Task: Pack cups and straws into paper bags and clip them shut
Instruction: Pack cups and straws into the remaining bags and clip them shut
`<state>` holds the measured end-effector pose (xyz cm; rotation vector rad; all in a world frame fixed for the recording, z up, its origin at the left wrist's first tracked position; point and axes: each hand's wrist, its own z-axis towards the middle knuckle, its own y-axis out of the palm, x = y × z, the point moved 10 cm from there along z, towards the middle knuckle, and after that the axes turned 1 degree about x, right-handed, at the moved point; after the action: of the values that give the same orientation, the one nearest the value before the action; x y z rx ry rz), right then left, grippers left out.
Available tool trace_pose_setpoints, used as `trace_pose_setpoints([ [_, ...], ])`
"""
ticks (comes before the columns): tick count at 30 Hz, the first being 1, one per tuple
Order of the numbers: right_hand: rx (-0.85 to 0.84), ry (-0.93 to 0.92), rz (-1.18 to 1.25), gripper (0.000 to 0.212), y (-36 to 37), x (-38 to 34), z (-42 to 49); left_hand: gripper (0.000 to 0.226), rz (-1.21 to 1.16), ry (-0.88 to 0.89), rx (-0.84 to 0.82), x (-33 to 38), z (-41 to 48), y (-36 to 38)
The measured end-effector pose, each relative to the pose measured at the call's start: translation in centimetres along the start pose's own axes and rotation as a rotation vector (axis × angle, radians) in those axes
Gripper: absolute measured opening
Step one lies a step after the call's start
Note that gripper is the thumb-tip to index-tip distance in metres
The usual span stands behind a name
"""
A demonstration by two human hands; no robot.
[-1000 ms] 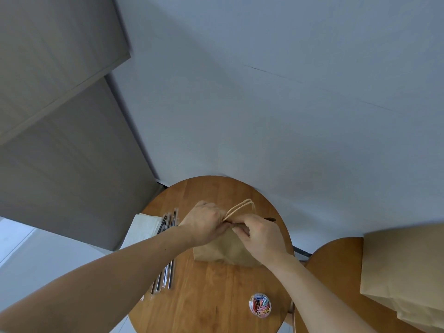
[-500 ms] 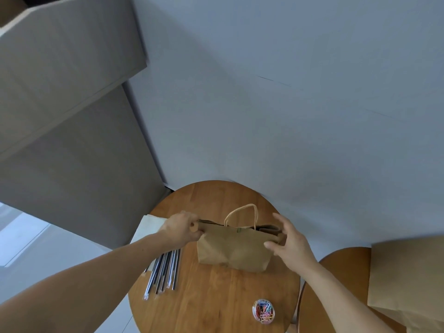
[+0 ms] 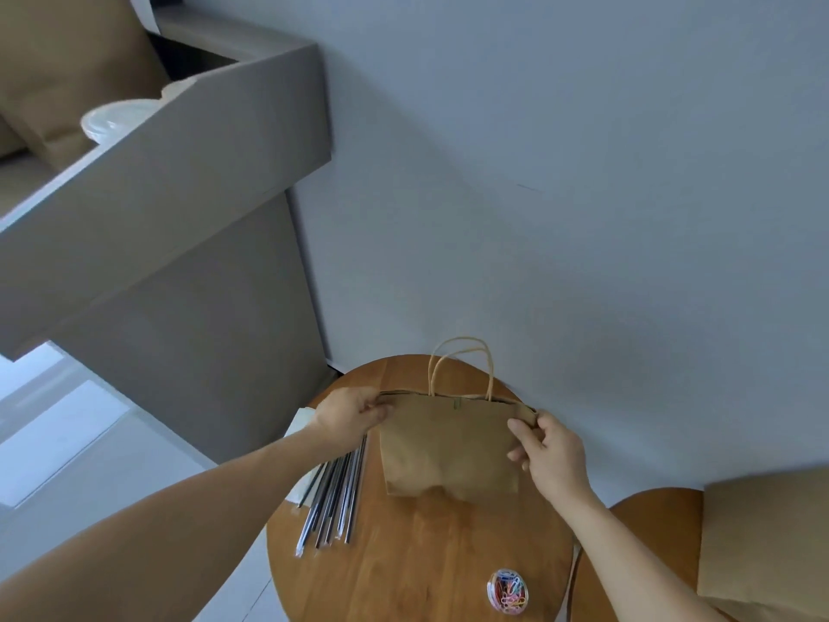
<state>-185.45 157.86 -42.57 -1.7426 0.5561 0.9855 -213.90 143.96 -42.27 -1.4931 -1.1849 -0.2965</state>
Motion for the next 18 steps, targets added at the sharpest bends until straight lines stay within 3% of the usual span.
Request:
trace_pose_setpoints([
  [4,0.149,-0.11,0.001,0.022,-1.0,-6.7,-1.1,0.018,-0.185,0.054,0.079,1.9,-1.7,-5.3],
  [8,0.272,-0.221,0.042,0.016,-1.5,-14.9,-3.1,0.011,-0.236,0.174,0.216,3.9,-4.7,-11.9],
  [18,0.415,-0.463,0.17,0.015,0.2,-35.7,-9.9,0.021,-0.507,0.398,0.522,7.4,-15.5,-30.2],
])
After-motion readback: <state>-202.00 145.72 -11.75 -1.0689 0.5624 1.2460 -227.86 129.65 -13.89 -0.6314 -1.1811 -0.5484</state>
